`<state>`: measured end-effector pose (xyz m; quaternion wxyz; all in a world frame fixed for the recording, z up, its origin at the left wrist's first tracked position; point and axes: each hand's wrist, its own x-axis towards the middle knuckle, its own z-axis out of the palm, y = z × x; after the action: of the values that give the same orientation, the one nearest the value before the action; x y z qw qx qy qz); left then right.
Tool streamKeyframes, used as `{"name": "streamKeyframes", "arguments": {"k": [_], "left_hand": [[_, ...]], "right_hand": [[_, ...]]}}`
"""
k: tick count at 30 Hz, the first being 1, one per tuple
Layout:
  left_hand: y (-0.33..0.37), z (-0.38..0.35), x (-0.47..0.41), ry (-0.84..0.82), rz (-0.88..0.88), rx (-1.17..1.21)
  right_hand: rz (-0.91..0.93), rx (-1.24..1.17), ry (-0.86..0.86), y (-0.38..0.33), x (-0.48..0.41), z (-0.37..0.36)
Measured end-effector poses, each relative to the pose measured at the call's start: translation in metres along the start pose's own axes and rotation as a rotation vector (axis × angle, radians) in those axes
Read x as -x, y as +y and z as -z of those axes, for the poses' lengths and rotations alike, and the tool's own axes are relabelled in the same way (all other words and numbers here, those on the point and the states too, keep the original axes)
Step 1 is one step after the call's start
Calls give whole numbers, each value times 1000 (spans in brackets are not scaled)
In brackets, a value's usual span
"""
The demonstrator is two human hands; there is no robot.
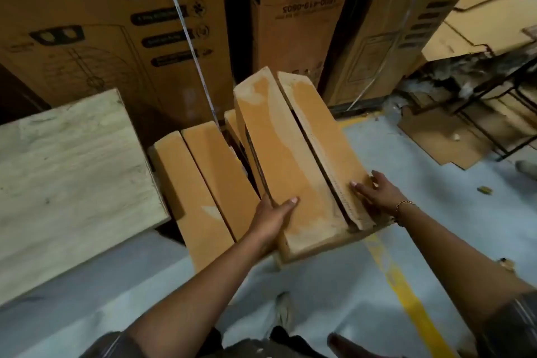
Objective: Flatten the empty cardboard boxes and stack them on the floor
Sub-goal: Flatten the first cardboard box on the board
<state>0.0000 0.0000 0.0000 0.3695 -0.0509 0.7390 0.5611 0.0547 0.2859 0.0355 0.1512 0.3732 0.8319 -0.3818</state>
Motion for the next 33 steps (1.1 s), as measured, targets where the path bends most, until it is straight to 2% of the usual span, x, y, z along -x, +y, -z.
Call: {"name": "streamKeyframes", "arguments": {"k": [3, 6, 11, 14, 19, 26, 33], "left_hand": [[0, -24, -2, 80, 51, 105], [-1, -38, -1, 187, 124, 121], [-10, -53, -4, 301, 198, 144], [-14, -62, 2, 362, 183, 103], [-12, -47, 13, 444, 107, 57], [12, 2, 42, 508, 60, 108], [22, 105, 100, 615, -94, 343]], "right_hand": [[24, -20, -104, 4, -8, 5], [38, -141, -149, 12, -16, 4], [-55, -209, -193, 31, -30, 1], [-65, -254, -211, 38, -27, -1], [21, -283, -222, 23, -16, -2], [169, -201, -172, -46, 12, 10], [390, -141, -150, -175, 73, -19]]}}
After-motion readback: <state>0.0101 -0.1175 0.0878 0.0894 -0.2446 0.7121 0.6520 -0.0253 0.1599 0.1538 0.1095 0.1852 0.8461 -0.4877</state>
